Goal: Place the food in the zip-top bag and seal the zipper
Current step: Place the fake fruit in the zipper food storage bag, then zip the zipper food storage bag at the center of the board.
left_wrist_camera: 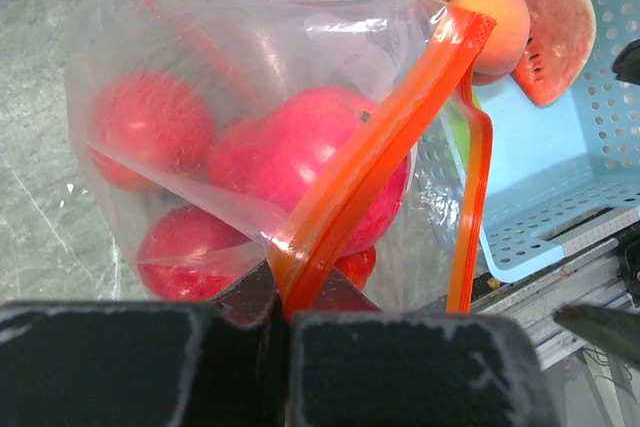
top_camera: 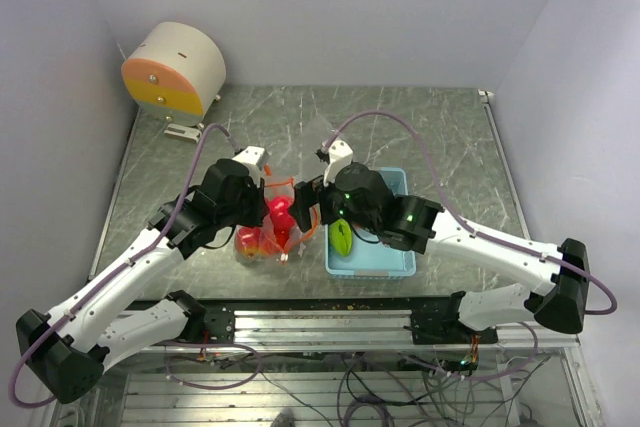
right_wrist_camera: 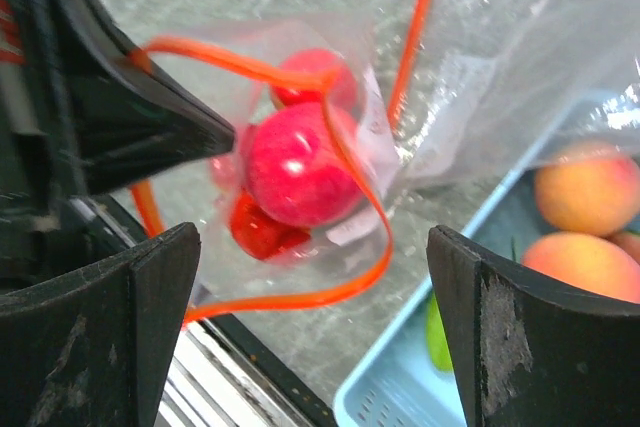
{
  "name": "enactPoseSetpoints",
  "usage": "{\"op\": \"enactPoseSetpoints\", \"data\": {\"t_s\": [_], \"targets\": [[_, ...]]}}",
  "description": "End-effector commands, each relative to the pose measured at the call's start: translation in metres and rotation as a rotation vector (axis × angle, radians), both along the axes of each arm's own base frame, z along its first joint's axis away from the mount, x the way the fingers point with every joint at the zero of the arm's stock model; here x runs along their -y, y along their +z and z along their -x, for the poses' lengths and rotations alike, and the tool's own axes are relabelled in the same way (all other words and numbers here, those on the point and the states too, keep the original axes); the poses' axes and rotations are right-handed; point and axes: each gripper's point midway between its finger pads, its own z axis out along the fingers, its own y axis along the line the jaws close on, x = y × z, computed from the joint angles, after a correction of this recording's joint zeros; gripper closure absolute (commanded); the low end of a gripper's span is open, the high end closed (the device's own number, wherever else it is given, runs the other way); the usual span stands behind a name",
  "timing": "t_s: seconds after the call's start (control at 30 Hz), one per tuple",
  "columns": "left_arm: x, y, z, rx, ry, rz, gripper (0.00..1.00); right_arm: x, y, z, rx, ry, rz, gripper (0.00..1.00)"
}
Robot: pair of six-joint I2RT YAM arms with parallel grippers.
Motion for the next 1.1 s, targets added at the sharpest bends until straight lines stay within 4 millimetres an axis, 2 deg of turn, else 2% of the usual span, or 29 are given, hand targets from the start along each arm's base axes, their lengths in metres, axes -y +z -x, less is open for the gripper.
{"op": "enactPoseSetpoints", "data": {"t_s": [0.0,0.1,0.23,0.27,0.33,0.43,0.57,0.63,0.83,0.93,1.07], "targets": [[0.013,0.033,-0.002,0.069,-0.045,0.086,0.93,0.025,-0.031,0.001,-0.014,-0.042,0.114,0.05],[0.014,0.039,-0.004,0.081,-0.048,0.089,0.93,0.021,-0.034,0.011,-0.031,0.023,0.106,0.12],[0.017,0.040,-0.006,0.083,-0.068,0.076,0.93,0.009,-0.025,0.036,-0.002,0.212,0.047,0.14],[0.018,0.040,-0.006,0.086,-0.078,0.076,0.93,0.009,-0.020,0.037,0.010,0.223,0.029,0.15],[0.023,0.042,-0.007,0.095,-0.098,0.090,0.93,0.015,-0.025,0.040,0.018,0.226,0.039,0.16],[0.029,0.044,-0.006,0.111,-0.137,0.107,0.93,0.013,-0.014,0.054,0.051,0.324,0.004,0.19],[0.039,0.043,-0.007,0.118,-0.192,0.117,0.93,0.003,0.001,0.085,0.096,0.526,-0.070,0.21],[0.044,0.043,-0.009,0.117,-0.206,0.126,0.93,-0.004,0.002,0.092,0.104,0.587,-0.095,0.21],[0.051,0.043,-0.012,0.109,-0.221,0.135,0.93,-0.029,-0.017,0.096,0.052,0.658,-0.087,0.23],[0.051,0.043,-0.014,0.109,-0.221,0.127,0.93,-0.038,-0.025,0.092,0.033,0.641,-0.083,0.26],[0.051,0.044,-0.014,0.113,-0.219,0.128,0.93,-0.045,-0.036,0.079,0.007,0.572,-0.067,0.36]]}}
